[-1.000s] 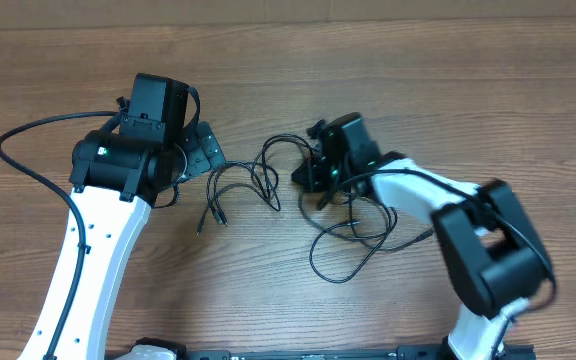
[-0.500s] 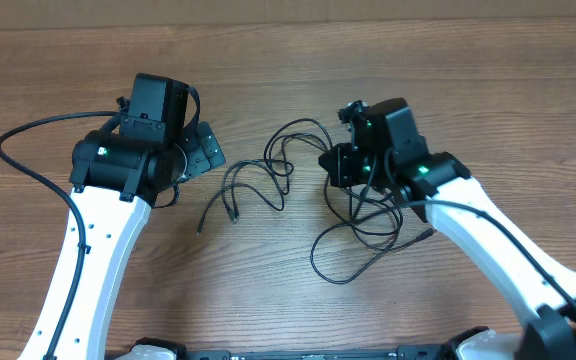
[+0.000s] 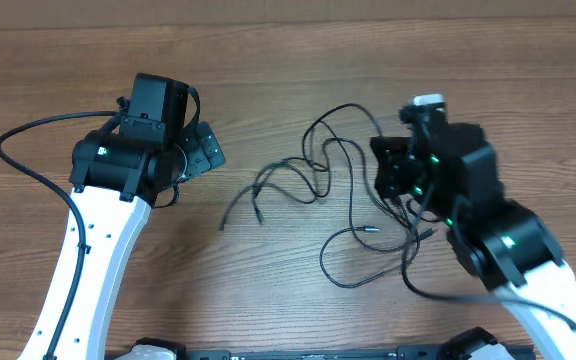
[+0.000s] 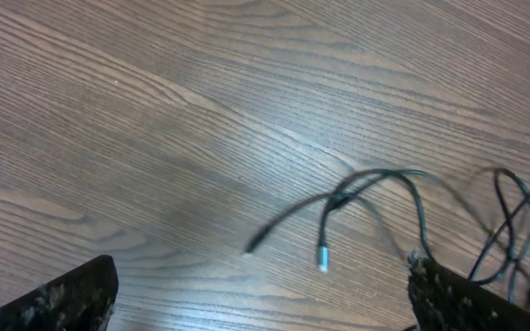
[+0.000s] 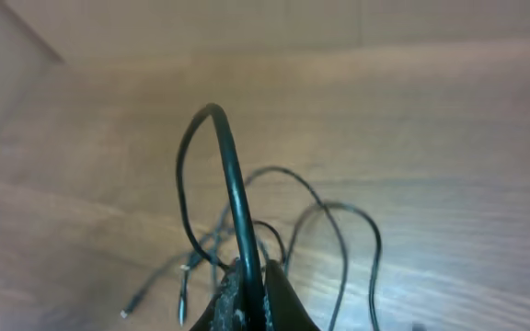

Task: Untangle cables
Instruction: 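Lift the grasped cable and pull it rightward out of the pile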

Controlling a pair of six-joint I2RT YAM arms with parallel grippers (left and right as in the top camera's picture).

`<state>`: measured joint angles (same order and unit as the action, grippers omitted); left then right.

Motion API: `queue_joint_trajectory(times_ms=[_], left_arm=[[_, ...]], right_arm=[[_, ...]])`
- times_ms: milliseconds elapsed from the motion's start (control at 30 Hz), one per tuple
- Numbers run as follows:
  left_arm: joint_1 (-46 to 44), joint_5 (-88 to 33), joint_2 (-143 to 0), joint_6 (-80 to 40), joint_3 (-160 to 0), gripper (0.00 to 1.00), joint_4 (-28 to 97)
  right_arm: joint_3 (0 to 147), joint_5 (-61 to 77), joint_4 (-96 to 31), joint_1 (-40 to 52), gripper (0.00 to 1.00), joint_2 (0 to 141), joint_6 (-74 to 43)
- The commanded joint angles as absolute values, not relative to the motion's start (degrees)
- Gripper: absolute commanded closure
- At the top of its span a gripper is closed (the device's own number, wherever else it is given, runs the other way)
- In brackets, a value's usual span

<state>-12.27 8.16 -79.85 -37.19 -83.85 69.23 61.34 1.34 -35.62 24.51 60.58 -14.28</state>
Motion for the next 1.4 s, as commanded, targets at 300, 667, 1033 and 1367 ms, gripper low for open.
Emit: queue_joint_trajectory(times_ms=[300, 667, 1033, 1367], left_arm=[[-12.01, 8.97, -80.38, -37.69, -84.79, 0.0, 69.14], [-12.01, 8.97, -80.38, -37.71, -84.79, 0.0, 69.17], [-12.01, 8.97, -80.38, -37.69, -84.79, 0.0, 69.14], [-12.01, 8.97, -80.38, -37.71, -84.79, 0.0, 69.14]], right_arm=[[73.87, -2.52, -33.04, 24.56, 0.96, 54.06, -12.73], [86.63, -4.73, -28.1, 24.56, 0.96, 54.06, -8.45], [88.58, -33.19, -28.21, 24.56, 0.96, 54.28, 1.89], [88.47, -65.12, -29.47, 21.89, 0.96, 58.61, 12.53]])
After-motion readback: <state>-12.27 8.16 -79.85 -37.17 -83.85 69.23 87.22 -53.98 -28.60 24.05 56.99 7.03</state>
